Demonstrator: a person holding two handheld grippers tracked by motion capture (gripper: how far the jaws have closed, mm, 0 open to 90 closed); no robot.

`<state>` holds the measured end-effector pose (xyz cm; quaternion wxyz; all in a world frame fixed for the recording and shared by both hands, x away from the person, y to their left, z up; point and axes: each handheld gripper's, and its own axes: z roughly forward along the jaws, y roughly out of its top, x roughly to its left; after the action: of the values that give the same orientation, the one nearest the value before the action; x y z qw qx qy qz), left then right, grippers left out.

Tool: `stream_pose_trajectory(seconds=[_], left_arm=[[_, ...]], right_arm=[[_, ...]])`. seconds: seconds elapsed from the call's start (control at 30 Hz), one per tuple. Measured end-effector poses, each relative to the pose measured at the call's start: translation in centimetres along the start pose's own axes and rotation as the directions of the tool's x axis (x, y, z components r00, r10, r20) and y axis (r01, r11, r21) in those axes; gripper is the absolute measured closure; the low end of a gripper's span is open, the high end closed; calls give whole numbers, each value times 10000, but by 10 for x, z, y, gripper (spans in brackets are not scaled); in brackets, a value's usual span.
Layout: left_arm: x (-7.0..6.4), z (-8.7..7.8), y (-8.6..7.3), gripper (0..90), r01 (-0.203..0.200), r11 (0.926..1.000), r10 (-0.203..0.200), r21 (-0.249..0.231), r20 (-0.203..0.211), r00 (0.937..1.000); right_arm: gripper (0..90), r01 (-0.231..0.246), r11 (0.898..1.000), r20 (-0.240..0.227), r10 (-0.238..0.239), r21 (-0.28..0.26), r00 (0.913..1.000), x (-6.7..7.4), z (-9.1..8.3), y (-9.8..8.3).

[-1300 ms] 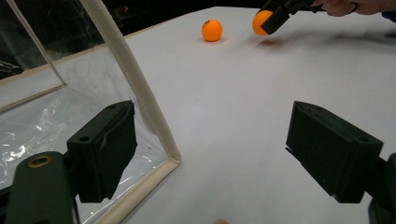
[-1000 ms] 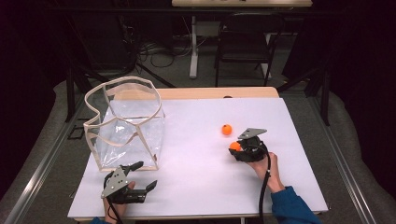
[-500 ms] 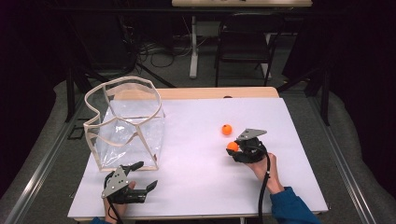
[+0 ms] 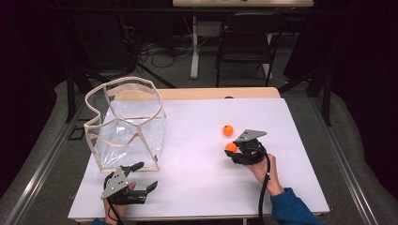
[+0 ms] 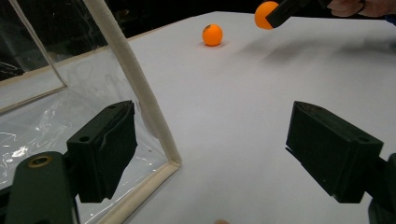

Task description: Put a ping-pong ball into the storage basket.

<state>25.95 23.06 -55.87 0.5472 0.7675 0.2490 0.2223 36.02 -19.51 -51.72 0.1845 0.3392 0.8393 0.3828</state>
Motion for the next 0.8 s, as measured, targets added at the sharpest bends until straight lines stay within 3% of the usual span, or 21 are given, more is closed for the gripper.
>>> stream_pose_trajectory(seconds=[0.8], left_arm=[[0,0,0,161,-38,10000,38,3,10,10000]], right_arm=[[509,341,9978,-310,-358,-564,9989,15,-1,9]])
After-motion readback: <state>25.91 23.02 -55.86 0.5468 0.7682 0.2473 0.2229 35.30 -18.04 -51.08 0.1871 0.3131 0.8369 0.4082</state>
